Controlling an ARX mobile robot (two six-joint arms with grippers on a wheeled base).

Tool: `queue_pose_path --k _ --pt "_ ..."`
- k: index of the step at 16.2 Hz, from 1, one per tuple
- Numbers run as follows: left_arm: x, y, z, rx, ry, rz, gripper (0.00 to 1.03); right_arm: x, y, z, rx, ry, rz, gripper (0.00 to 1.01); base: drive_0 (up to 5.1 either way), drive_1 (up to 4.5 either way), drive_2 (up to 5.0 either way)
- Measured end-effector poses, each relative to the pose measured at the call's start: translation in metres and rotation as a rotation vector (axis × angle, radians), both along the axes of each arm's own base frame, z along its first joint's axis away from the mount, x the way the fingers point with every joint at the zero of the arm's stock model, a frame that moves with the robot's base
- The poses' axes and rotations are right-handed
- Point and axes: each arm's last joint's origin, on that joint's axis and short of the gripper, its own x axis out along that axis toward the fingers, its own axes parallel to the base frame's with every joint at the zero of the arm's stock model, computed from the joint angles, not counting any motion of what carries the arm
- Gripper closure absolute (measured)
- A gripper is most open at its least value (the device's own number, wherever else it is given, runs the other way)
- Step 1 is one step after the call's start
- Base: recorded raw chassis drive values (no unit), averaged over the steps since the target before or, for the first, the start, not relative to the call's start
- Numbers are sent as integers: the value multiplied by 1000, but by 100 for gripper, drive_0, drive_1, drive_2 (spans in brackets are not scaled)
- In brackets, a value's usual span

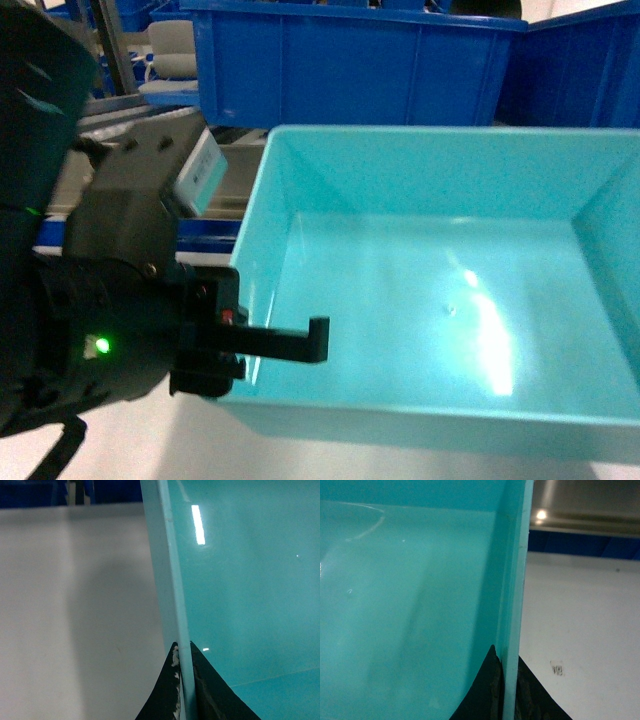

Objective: Organize blue bins on left shelf correctly

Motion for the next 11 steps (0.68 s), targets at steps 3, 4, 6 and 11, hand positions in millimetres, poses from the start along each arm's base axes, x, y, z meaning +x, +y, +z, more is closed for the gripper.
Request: queue_pose_path --k 3,4,6,11 --pt "-5 3 10 -4 -56 -2 101 -2 0 10 -2 -57 -6 99 -166 83 83" --pt "-5 3 7 0 -46 -4 101 -2 0 9 -2 -47 -6 99 -487 249 249" --pt "-6 2 6 1 -44 -9 101 -4 0 6 -4 -40 -10 99 -479 257 257" --pt "-6 2 6 2 -43 -9 101 -4 0 7 -4 -41 -9 99 -492 245 245"
